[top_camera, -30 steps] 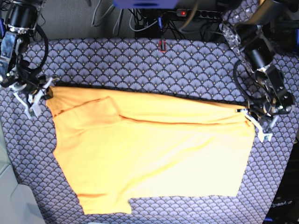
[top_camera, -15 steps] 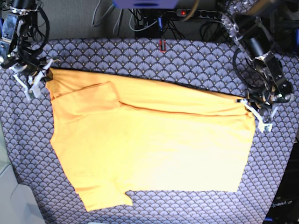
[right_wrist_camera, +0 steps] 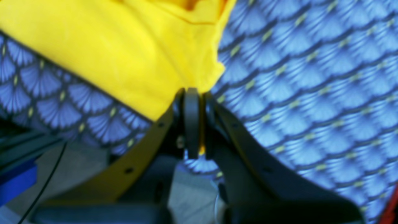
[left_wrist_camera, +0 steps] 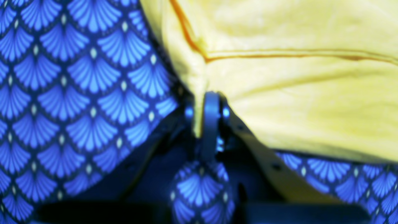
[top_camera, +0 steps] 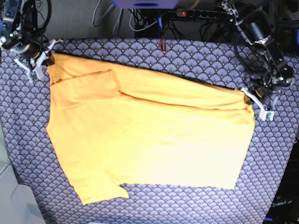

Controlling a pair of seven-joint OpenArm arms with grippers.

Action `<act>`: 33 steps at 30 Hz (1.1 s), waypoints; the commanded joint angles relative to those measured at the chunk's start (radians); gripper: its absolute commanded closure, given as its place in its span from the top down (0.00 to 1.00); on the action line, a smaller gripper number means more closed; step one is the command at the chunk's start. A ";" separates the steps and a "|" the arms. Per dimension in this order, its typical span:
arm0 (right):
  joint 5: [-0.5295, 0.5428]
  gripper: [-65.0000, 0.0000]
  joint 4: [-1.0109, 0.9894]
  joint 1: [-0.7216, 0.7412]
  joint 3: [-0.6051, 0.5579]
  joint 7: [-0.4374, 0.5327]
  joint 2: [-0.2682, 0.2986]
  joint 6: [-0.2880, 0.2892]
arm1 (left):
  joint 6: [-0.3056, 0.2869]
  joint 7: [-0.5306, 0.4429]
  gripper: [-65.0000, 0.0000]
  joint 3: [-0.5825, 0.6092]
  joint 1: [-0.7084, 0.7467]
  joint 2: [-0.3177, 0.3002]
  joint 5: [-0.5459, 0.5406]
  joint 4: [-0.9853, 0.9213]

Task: Fold the T-shirt properly
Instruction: 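Drag the held edge back toward the arms with both grippers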

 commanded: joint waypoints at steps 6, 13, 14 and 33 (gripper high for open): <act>0.005 0.00 0.017 -0.031 0.011 0.053 0.017 -0.004 | -0.004 0.180 0.00 0.003 0.144 0.024 0.112 0.122; 0.002 0.00 0.017 -0.051 0.054 0.053 0.019 -0.004 | -0.004 0.180 0.00 0.003 0.202 0.022 0.112 0.161; 0.002 0.00 0.017 -0.053 0.058 0.053 0.019 -0.004 | -0.004 0.180 0.00 0.003 0.213 0.020 0.112 0.161; 0.002 0.00 0.018 -0.123 0.060 0.121 0.019 -0.004 | -0.004 0.178 0.00 -0.053 0.310 0.010 0.124 0.161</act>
